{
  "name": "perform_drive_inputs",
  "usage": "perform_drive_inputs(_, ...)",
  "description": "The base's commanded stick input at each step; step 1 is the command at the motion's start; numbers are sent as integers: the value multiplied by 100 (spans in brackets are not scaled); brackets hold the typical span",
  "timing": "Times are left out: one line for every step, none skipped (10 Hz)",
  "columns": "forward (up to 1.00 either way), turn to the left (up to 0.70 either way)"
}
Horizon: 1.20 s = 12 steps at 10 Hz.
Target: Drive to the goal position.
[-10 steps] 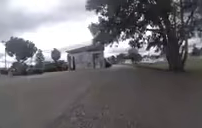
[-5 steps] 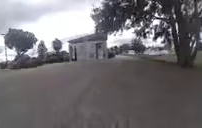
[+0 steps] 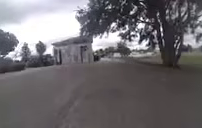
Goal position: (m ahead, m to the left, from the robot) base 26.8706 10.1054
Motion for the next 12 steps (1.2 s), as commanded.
perform_drive_inputs(100,-27)
perform_drive_inputs(100,-27)
perform_drive_inputs(100,-27)
perform_drive_inputs(100,-27)
perform_drive_inputs(100,-27)
perform_drive_inputs(100,-27)
perform_drive_inputs(100,-27)
perform_drive_inputs(100,-26)
perform_drive_inputs(100,-18)
perform_drive_inputs(100,-10)
perform_drive_inputs(100,-2)
perform_drive_inputs(100,0)
